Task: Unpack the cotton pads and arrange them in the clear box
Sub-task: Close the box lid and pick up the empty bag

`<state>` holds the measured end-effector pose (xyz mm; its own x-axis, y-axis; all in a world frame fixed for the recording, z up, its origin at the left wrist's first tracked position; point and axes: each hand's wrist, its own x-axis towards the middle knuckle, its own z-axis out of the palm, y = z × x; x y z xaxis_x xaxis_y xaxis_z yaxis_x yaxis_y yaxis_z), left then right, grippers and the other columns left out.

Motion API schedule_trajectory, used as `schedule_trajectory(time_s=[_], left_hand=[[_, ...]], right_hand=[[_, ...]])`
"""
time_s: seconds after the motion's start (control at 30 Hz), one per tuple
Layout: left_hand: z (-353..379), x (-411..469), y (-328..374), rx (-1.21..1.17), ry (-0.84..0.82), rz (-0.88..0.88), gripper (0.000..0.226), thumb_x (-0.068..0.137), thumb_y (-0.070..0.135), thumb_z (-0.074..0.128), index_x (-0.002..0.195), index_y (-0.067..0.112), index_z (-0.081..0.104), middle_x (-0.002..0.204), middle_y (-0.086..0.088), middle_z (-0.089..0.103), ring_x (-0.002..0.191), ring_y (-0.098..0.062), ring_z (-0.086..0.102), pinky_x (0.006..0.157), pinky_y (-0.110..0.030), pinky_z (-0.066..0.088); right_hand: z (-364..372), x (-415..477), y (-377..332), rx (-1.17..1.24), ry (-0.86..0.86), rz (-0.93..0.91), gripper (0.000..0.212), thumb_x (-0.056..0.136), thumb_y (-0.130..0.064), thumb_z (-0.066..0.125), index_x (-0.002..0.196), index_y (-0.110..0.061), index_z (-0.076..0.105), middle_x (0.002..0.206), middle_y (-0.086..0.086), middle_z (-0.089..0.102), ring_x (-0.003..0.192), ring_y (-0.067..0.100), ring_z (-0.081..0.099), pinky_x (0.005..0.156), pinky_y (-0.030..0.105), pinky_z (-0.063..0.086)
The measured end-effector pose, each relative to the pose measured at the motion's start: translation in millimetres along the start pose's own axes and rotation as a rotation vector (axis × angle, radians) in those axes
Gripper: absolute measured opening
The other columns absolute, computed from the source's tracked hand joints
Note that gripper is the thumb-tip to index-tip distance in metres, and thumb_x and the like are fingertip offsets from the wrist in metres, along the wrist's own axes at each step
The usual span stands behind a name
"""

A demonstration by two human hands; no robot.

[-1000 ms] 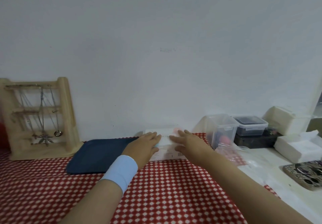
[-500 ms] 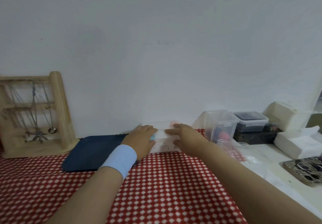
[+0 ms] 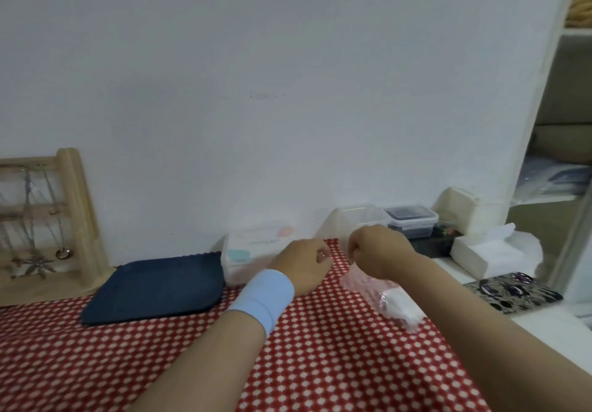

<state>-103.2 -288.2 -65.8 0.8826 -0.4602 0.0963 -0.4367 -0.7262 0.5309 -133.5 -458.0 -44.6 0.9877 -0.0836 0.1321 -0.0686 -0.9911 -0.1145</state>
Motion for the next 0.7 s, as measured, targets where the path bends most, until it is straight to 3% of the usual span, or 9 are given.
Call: schedule_trajectory(time_s=[0.13,0.23,0.3,0.4,0.43,0.5,0.57,0.63,0.7], left_hand=[[30,6,22,-0.03,-0.141,-0.115,0.036,0.105,0.037,0.04,0.102,0.015,0.068,0.109,-0.005,0.068,0.106,-0.027,0.063,0.084,-0.033,0.041],[36,8,25,-0.152,-0.177,-0.254,0.046,0.104,0.042,0.044,0.118,0.007,0.07,0.116,-0.013,0.071,0.105,-0.029,0.067,0.087,-0.033,0.05],[35,7,18,-0.152,-0.188,-0.296,0.039,0.096,0.041,0.059,0.112,0.007,0.072,0.111,-0.011,0.073,0.099,-0.026,0.07,0.086,-0.033,0.054],[27,0,5,-0.12,-0.171,-0.282,0.03,0.088,0.021,0.071,0.116,0.009,0.072,0.114,-0.008,0.072,0.107,-0.023,0.067,0.092,-0.033,0.055],[23,-2,-1,-0.192,-0.159,-0.272,0.034,0.088,0.011,0.069,0.122,0.009,0.07,0.115,-0.007,0.071,0.108,-0.023,0.067,0.095,-0.033,0.055],[10,-12,-13,-0.453,-0.117,-0.231,0.044,0.087,-0.006,0.064,0.128,0.012,0.063,0.105,-0.006,0.069,0.097,-0.019,0.067,0.082,-0.026,0.058],[-7,-28,-25,-0.628,-0.054,-0.164,0.048,0.09,-0.011,0.06,0.128,0.019,0.058,0.095,-0.005,0.064,0.084,-0.015,0.064,0.068,-0.02,0.055],[-24,-40,-42,-0.659,0.013,-0.102,0.052,0.091,-0.007,0.062,0.131,0.025,0.058,0.094,-0.004,0.063,0.087,-0.015,0.065,0.077,-0.021,0.055],[-40,-51,-59,-0.649,0.066,-0.068,0.056,0.091,-0.004,0.065,0.131,0.033,0.059,0.092,-0.001,0.064,0.093,-0.015,0.067,0.09,-0.027,0.055]], right_hand=[[18,-11,21,-0.024,-0.179,0.102,0.024,0.09,-0.024,0.061,0.113,-0.021,0.058,0.091,-0.004,0.065,0.084,0.016,0.064,0.075,0.032,0.056],[26,-19,19,0.148,-0.264,0.063,0.03,0.09,-0.022,0.068,0.12,-0.021,0.065,0.112,-0.003,0.065,0.1,0.017,0.066,0.093,0.035,0.056],[24,-26,14,0.167,-0.289,-0.026,0.032,0.093,-0.024,0.068,0.125,-0.024,0.071,0.119,-0.008,0.064,0.109,0.014,0.061,0.102,0.031,0.05],[19,-29,9,0.294,-0.256,-0.095,0.029,0.09,-0.026,0.071,0.119,-0.026,0.074,0.104,-0.018,0.061,0.105,0.008,0.06,0.1,0.027,0.051],[18,-27,7,0.335,-0.216,-0.109,0.026,0.089,-0.026,0.071,0.114,-0.027,0.076,0.106,-0.016,0.066,0.103,0.007,0.064,0.099,0.028,0.053],[15,-21,1,0.416,-0.093,-0.093,0.022,0.09,-0.022,0.066,0.108,-0.029,0.076,0.113,-0.01,0.07,0.099,0.007,0.067,0.093,0.029,0.056],[10,-16,-8,0.463,0.061,-0.064,0.029,0.09,-0.022,0.062,0.117,-0.03,0.069,0.126,-0.005,0.063,0.111,0.013,0.061,0.098,0.033,0.052],[6,-11,-17,0.429,0.116,-0.079,0.045,0.089,-0.029,0.062,0.134,-0.033,0.057,0.141,-0.002,0.052,0.13,0.021,0.048,0.11,0.043,0.041],[4,-5,-29,0.473,0.037,-0.073,0.057,0.09,-0.037,0.061,0.145,-0.033,0.047,0.146,-0.001,0.051,0.137,0.023,0.044,0.114,0.047,0.036]])
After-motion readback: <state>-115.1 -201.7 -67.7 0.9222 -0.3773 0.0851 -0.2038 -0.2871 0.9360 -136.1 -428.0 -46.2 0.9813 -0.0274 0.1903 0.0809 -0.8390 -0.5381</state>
